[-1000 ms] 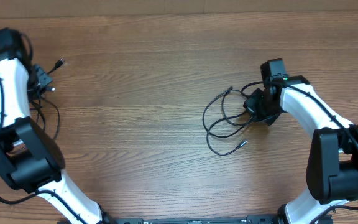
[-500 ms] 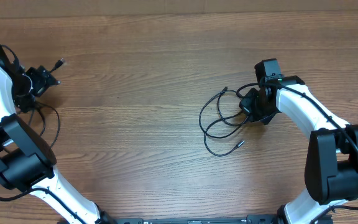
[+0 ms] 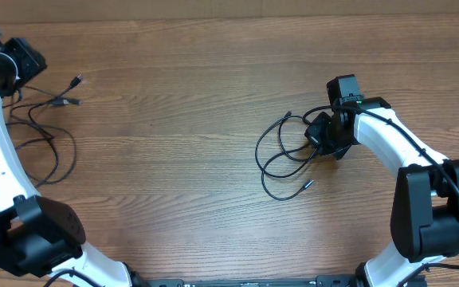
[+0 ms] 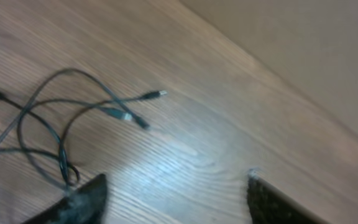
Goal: Untangle cables
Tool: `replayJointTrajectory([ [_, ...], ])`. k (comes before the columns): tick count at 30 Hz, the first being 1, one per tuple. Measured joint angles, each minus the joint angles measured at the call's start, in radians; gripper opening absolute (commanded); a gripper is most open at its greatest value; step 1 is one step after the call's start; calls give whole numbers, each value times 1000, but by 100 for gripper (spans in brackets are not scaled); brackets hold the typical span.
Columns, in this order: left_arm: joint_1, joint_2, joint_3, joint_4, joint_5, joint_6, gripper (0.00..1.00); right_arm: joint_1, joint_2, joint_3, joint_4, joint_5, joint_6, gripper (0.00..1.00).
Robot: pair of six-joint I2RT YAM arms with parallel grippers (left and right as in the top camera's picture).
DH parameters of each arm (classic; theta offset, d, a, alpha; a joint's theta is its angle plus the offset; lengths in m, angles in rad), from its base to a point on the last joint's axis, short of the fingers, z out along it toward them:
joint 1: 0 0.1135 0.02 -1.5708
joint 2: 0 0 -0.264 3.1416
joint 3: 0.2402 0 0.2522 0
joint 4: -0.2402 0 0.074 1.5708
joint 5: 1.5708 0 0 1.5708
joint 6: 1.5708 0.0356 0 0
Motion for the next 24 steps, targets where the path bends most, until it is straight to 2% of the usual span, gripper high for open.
replayJointTrajectory([
  [5,0,13,3,-76,-135,-51,92,0,0,0,0,-3,-2,12],
  [9,1,53,-12,-101,-230,-87,89,0,0,0,0,-3,0,12],
  [10,1,68,-14,-105,-240,-89,82,0,0,0,0,-3,0,6],
  [11,1,79,-15,-108,-242,-91,70,0,0,0,0,-3,0,4],
  [13,3,108,-19,-109,-225,-81,18,0,0,0,0,-4,2,4],
  [14,5,121,-21,-109,-200,-76,6,0,0,0,-1,-5,-2,4],
  [19,-2,153,-27,-110,15,10,4,0,0,0,21,-80,-27,4],
  [22,-31,153,-27,-116,159,65,9,0,0,0,76,-214,-108,4],
  [23,-49,153,-27,-124,199,83,13,0,0,0,97,-275,-144,10],
  [24,-68,153,-27,-134,227,100,18,0,0,0,106,-308,-160,26],
])
